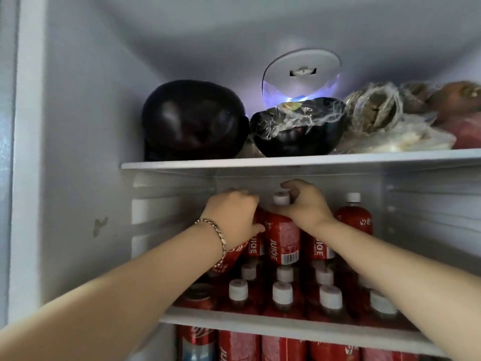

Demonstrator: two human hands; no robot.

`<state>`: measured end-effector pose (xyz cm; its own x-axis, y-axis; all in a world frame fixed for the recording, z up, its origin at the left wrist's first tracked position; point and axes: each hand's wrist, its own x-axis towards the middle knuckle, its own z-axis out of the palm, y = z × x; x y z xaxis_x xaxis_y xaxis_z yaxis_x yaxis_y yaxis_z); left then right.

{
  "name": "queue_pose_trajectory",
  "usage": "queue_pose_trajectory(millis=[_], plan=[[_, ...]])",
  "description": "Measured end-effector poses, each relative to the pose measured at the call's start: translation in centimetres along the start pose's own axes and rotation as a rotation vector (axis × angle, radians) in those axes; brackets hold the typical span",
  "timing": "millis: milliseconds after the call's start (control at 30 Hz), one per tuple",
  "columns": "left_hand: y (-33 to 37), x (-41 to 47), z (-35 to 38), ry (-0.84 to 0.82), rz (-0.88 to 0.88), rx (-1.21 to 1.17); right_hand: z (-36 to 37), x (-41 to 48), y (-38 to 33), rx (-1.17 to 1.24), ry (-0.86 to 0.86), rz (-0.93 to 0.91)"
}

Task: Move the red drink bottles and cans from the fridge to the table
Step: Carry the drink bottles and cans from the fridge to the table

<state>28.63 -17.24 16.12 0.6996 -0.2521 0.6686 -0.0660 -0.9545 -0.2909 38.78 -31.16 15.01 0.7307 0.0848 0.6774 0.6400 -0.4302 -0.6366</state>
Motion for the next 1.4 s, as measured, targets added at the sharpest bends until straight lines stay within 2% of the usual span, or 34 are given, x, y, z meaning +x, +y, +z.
queue_pose_trajectory(millis=[300, 467, 633, 800, 900, 1067, 1100, 1200, 1233, 1333, 1400], plan=[[0.8, 1.1, -3.3, -0.12, 0.117, -0.102, -2.1, -3.6, -3.7, 0.118, -0.07, -0.038], [0.3, 2.5, -2.7, -0.295, 0.107, -0.246, -1.9, -4.5, -3.1, 0.249, -0.08, -0.06], [-0.3, 3.7, -2.0, -0.318, 0.075, -0.305, -1.2, -4.8, -2.4, 0.308, -0.079, -0.057], [-0.5, 4.5, -1.1, -0.383, 0.037, -0.235, -0.8, -5.1, -2.0, 0.314, -0.02, -0.024], [-0.3, 4.8, -0.9, -0.378, 0.049, -0.329, -1.2, -4.9, -1.9, 0.33, -0.055, -0.02], [1.3, 5.2, 0.2, -0.289, 0.099, -0.499, -4.1, -3.4, -1.6, 0.078, -0.285, -0.11], [1.4, 5.2, 0.5, -0.284, 0.095, -0.5, -4.9, -3.0, -1.2, -0.084, -0.288, -0.132], [1.4, 5.1, 0.6, -0.275, 0.084, -0.489, -6.4, -1.5, -0.2, -0.77, -0.199, -0.194], [1.3, 5.1, 0.7, -0.276, 0.074, -0.487, -6.4, -1.2, -0.1, -0.893, -0.212, -0.176], [1.4, 5.0, 0.9, -0.273, 0.051, -0.486, -4.9, -0.3, 0.2, -0.971, -0.32, -0.018], [1.3, 5.0, 1.0, -0.246, 0.041, -0.472, -3.7, 0.2, 0.3, -1.012, -0.331, 0.036]])
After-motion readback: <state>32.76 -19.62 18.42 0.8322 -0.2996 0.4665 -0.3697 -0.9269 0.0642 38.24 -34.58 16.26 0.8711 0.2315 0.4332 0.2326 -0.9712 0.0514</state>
